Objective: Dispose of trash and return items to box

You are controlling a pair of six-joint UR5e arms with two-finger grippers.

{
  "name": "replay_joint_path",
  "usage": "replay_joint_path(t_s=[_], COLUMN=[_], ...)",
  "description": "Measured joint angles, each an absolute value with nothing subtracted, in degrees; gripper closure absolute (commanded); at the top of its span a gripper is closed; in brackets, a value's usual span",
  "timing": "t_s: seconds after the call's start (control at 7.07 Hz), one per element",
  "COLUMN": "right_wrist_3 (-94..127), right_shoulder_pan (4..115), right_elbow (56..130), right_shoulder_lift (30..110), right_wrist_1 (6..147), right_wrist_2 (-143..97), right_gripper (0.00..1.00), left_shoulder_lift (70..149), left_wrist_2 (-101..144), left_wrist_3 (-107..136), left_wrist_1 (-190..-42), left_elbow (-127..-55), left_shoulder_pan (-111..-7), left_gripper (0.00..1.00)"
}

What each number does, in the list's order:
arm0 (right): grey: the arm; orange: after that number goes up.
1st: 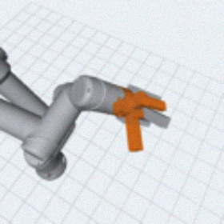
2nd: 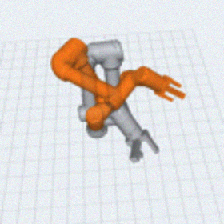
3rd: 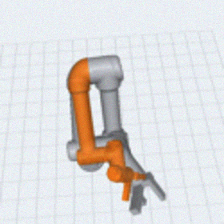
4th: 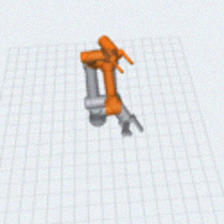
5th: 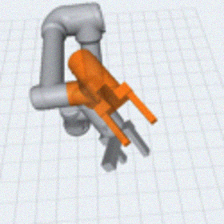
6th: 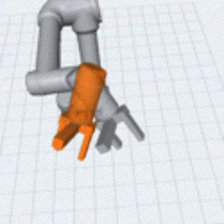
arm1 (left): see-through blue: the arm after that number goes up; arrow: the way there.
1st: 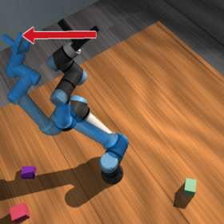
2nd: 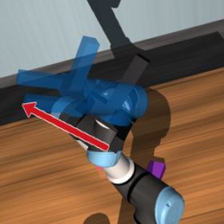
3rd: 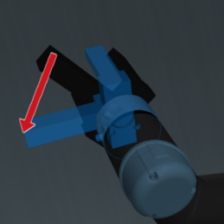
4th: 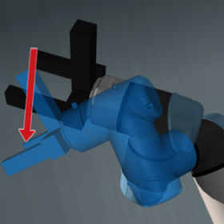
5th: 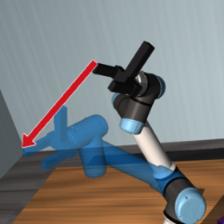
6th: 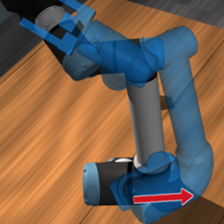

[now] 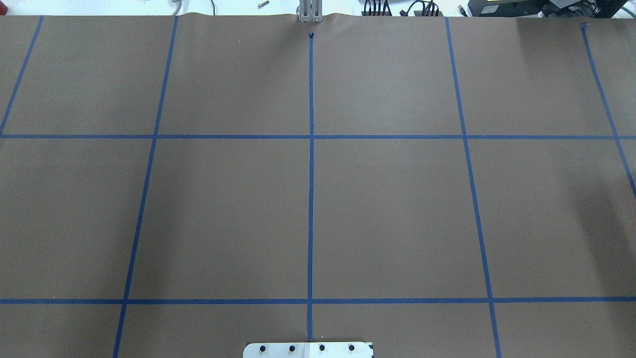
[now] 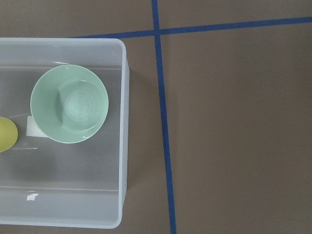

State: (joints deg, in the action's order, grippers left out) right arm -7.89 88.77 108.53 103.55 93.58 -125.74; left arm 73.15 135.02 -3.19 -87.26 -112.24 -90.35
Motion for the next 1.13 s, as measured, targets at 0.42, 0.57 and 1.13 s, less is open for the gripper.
replay_joint_path(t_s=[0.42,0.57,1.13], right_wrist_3=[-8.2,-8.1,-8.4], right_shoulder_pan=[88.9,88.9,88.9], right_elbow=[109.3,109.6,109.9], right_shoulder_lift=[103.6,103.5,103.7], right_wrist_1=[93.3,93.3,93.3], right_wrist_2=[-125.4,-125.4,-126.2], right_gripper=[0.0,0.0,0.0], left_shoulder_lift=[72.9,72.8,72.8], left_wrist_2=[135.1,135.1,135.1], left_wrist_3=[-3.2,-3.2,-3.3], left_wrist_1=[-87.2,-87.3,-87.2], left_elbow=[-112.2,-112.2,-112.0], left_shoulder_pan=[-90.4,-90.4,-90.4], left_gripper=[0.02,0.02,0.02])
